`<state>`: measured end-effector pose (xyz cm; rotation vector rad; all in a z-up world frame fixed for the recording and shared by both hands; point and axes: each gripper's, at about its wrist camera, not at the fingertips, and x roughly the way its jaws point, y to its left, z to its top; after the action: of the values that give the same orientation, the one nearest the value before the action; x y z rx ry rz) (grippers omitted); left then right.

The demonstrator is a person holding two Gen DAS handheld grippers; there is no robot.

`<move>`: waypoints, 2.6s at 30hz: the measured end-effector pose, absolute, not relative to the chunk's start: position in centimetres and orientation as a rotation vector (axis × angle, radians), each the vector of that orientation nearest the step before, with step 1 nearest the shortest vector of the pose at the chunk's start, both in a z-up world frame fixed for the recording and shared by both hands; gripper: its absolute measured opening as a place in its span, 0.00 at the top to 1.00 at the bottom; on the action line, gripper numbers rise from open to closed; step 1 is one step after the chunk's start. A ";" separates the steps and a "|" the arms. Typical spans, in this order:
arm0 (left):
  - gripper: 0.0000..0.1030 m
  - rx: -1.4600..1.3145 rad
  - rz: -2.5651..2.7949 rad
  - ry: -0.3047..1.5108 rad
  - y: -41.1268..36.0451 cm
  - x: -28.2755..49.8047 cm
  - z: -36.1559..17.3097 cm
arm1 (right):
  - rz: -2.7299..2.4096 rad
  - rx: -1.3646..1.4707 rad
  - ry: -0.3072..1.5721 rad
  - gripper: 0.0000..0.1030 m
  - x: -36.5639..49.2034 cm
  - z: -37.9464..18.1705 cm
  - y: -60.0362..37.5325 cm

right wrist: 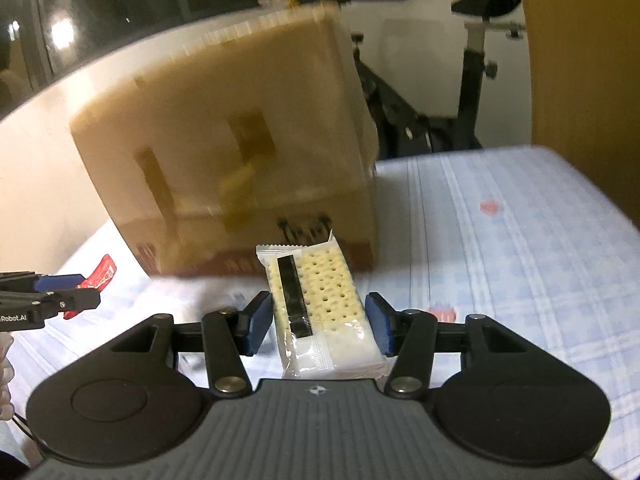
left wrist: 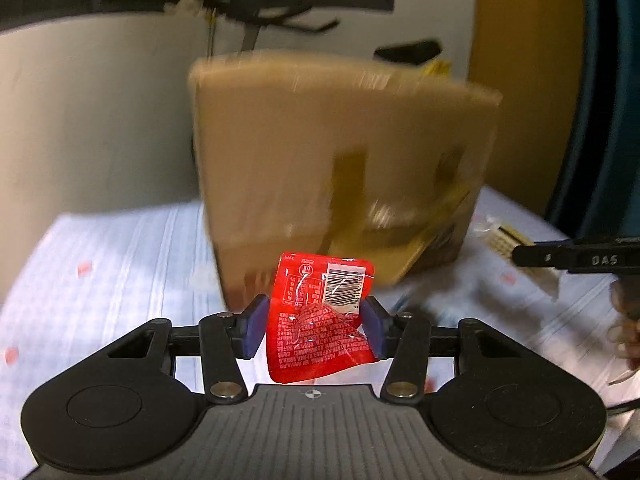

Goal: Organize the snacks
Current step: 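Lift both held snacks and carry them over the box, then open both grippers to drop the red packet and cracker pack inside, then move both open tools back to the last snacks beside the box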

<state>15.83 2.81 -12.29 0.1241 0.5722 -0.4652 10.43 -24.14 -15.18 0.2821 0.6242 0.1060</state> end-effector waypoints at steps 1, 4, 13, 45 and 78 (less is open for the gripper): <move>0.49 0.119 -0.470 0.552 2.7 15.7 -11.4 | 0.110 0.283 0.603 0.48 10.2 -14.4 -24.2; 0.49 0.100 -0.486 0.482 2.4 15.5 -8.5 | 0.116 0.283 0.541 0.48 9.5 -11.9 -24.5; 0.48 0.118 -0.496 0.326 0.0 18.4 -1.5 | 0.184 0.277 0.346 0.48 10.9 -3.6 -24.9; 0.35 0.162 -0.345 0.543 -2.7 30.8 -1.1 | 0.180 0.321 0.571 0.32 32.2 -0.3 -22.0; 0.35 0.124 -0.544 0.690 -1.7 16.4 -15.5 | 0.130 0.108 0.530 0.32 12.3 -14.3 -18.6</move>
<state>16.37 -1.72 -15.52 0.1238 0.6896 -0.5437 12.34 -18.57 -14.26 0.1082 0.5302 0.1299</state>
